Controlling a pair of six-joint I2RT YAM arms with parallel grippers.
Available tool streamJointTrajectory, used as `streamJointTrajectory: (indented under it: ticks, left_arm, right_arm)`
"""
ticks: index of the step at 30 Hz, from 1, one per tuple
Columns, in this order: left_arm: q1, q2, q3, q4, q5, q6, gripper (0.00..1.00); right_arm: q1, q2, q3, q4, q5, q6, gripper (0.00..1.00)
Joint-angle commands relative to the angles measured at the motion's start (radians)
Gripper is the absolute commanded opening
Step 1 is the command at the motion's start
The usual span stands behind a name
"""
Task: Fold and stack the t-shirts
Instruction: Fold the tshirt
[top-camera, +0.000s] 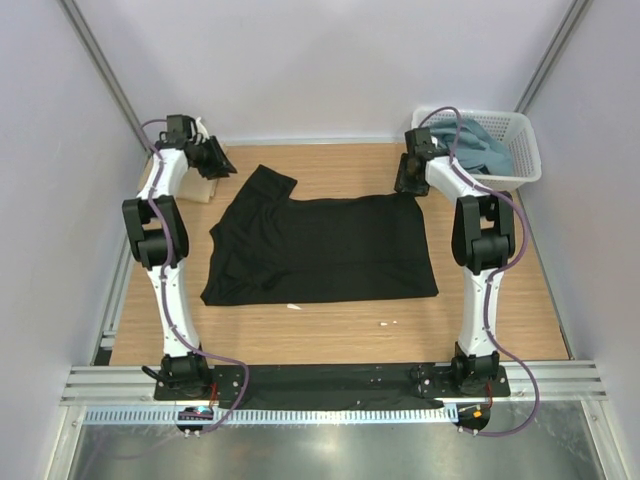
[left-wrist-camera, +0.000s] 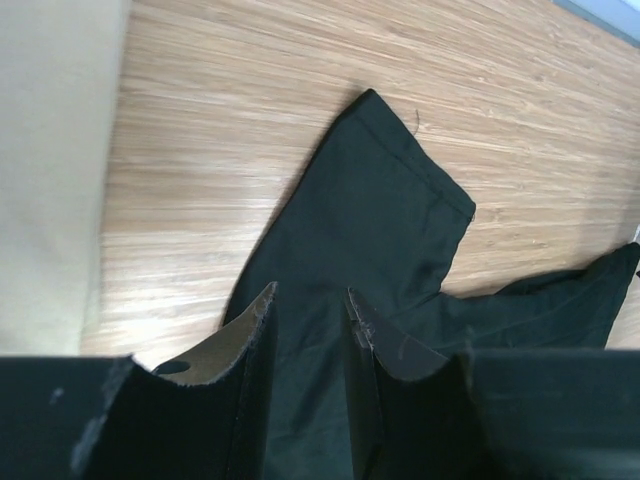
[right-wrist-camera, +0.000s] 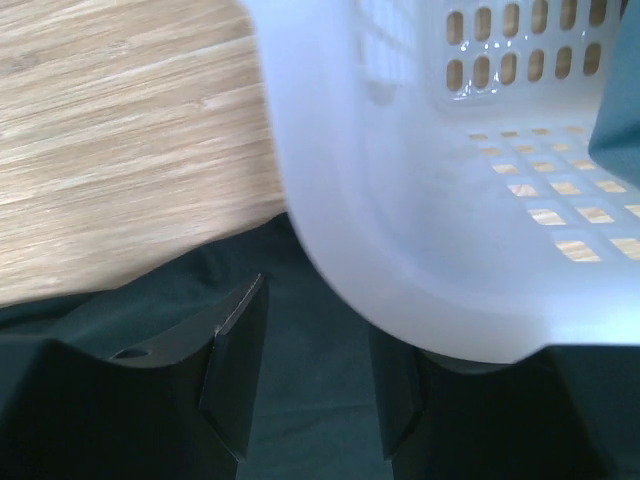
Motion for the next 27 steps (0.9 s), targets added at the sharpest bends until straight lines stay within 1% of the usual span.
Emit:
streamJointTrajectory:
  ticks: [1,5,9,10,11,13,16,24,27]
  left_arm:
    - [-0.010,-0.011,-0.046,0.096,0.013,-0.026,0.32]
    - [-0.010,-0.001,-0.054,0.119,0.025,-0.062,0.31]
    - [-0.010,-0.001,-0.066,0.114,0.021,-0.072,0.30]
    - [-0.010,-0.002,-0.075,0.114,0.025,-0.075,0.30]
    - [-0.010,-0.002,-0.080,0.116,0.027,-0.079,0.30]
    - [-0.010,-0.002,-0.092,0.116,0.031,-0.086,0.29]
    - [-0.012,-0.012,-0.117,0.121,0.044,-0.094,0.29]
    - [-0.012,-0.022,-0.128,0.124,0.041,-0.103,0.29]
    - [-0.012,-0.027,-0.129,0.125,0.044,-0.108,0.28]
  right_arm:
    - [0.021,0.019,0.078,0.072,0.087,-0.083,0.50]
    - [0.023,0.065,0.128,0.055,0.154,-0.084,0.47]
    - [0.031,0.065,0.117,0.095,0.213,-0.067,0.43]
    - [0.031,0.074,0.122,0.095,0.229,-0.060,0.43]
    - [0.029,0.082,0.125,0.079,0.281,-0.043,0.43]
    - [0.026,0.088,0.126,0.064,0.317,-0.026,0.43]
    - [0.017,0.083,0.086,0.102,0.289,-0.018,0.45]
    - [0.017,0.137,0.129,0.073,0.309,-0.008,0.45]
    - [0.029,0.149,0.138,0.085,0.312,-0.047,0.45]
